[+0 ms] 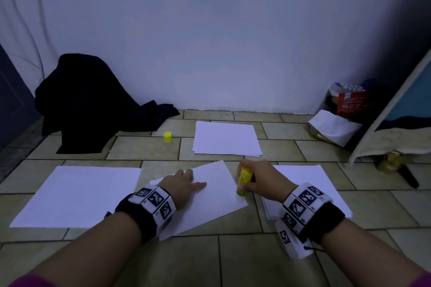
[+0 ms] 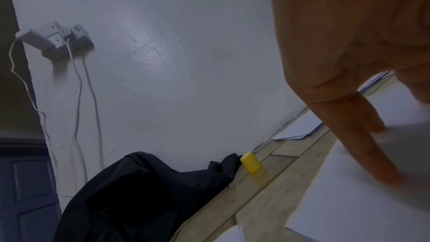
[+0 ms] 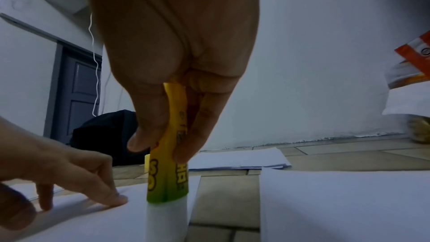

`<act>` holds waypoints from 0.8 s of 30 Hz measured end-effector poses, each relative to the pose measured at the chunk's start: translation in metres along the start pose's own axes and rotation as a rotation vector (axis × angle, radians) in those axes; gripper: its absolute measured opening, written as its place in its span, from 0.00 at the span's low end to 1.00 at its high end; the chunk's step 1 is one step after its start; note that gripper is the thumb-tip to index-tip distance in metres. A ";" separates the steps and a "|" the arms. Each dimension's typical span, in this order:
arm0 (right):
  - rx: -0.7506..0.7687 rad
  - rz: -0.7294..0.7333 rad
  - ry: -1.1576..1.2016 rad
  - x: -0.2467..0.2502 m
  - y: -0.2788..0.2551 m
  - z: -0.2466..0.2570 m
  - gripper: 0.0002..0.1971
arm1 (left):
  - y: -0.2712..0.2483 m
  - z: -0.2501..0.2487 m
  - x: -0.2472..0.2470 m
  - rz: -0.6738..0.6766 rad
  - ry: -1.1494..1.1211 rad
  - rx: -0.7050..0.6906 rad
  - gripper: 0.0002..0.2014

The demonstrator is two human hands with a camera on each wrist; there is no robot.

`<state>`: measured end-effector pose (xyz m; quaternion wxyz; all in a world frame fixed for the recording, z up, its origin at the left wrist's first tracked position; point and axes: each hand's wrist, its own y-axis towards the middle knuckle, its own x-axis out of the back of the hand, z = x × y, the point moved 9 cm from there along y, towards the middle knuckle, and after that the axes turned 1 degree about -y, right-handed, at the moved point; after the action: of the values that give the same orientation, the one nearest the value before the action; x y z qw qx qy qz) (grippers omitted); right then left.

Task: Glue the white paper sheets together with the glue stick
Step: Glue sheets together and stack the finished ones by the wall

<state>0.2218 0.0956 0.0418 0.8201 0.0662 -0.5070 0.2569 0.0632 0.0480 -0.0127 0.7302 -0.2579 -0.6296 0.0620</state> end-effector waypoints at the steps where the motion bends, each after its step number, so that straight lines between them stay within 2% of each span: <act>1: 0.005 0.004 0.003 0.002 -0.002 -0.001 0.14 | 0.000 0.000 0.001 0.000 0.004 -0.006 0.34; 3: 0.009 -0.036 0.054 0.014 -0.003 -0.005 0.14 | 0.000 0.004 0.001 0.002 -0.019 -0.007 0.35; 5: -0.023 -0.152 0.180 0.033 0.001 -0.014 0.15 | -0.001 0.009 0.000 -0.003 -0.076 0.009 0.37; 8: -0.071 -0.333 0.318 0.057 0.007 -0.026 0.16 | -0.006 0.011 0.002 -0.071 -0.116 0.009 0.42; 10: -0.068 -0.373 0.374 0.061 0.013 -0.027 0.15 | -0.007 0.006 0.001 -0.100 -0.138 -0.034 0.45; 13: -0.046 -0.360 0.401 0.052 0.025 -0.020 0.13 | -0.008 0.002 0.000 -0.090 -0.162 -0.072 0.42; 17: -0.042 -0.299 0.379 0.030 0.046 -0.002 0.11 | -0.009 0.007 0.005 -0.078 -0.064 -0.013 0.33; 20: -0.015 -0.235 0.310 0.013 0.061 0.020 0.12 | -0.011 0.009 0.008 -0.127 -0.086 0.025 0.32; 24: 0.007 -0.208 0.303 0.001 0.075 0.044 0.13 | -0.008 0.009 0.000 -0.118 -0.138 0.081 0.31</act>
<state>0.1500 0.1442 0.0519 0.9090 0.0817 -0.3671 0.1794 0.0524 0.0438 -0.0082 0.6974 -0.1857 -0.6894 0.0616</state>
